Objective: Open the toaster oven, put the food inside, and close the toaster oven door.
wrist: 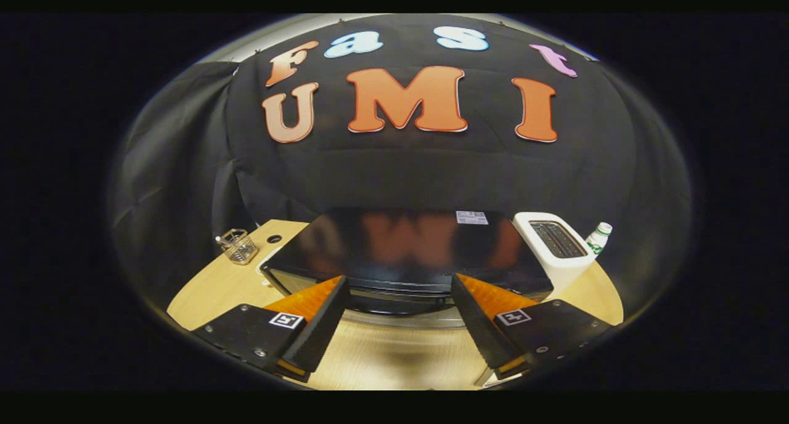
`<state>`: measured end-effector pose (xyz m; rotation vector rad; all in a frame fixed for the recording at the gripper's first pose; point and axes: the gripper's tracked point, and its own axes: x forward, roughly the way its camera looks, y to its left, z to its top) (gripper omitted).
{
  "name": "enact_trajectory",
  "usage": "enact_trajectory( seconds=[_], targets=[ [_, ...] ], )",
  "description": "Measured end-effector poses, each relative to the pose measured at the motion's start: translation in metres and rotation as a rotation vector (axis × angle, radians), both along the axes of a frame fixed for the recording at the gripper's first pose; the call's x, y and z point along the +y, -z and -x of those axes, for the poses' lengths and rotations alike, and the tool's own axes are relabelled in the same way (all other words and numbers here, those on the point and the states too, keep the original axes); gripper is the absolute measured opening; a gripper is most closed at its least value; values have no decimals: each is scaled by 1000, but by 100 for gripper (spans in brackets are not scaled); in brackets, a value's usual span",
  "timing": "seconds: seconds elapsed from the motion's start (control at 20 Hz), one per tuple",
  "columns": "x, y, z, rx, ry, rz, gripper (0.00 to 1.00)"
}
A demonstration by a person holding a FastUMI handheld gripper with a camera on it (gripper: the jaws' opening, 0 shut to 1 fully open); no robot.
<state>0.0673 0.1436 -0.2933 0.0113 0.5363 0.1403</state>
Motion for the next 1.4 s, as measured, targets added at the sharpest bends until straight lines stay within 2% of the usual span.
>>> enact_trajectory(
  seconds=[0.25,0.45,0.55,0.75,0.95,1.25,1.4],
  targets=[
    [6,12,-11,-19,28,17,98],
    [9,8,-13,-87,36,0,96],
    [11,7,-4,-135,12,16,91],
    [13,5,6,-172,33,-59,80],
    [14,10,26,-152,-4,-45,74],
    [22,20,67,-79,-108,-9,73],
    [26,30,80,-27,-152,-42,73]
  ],
)
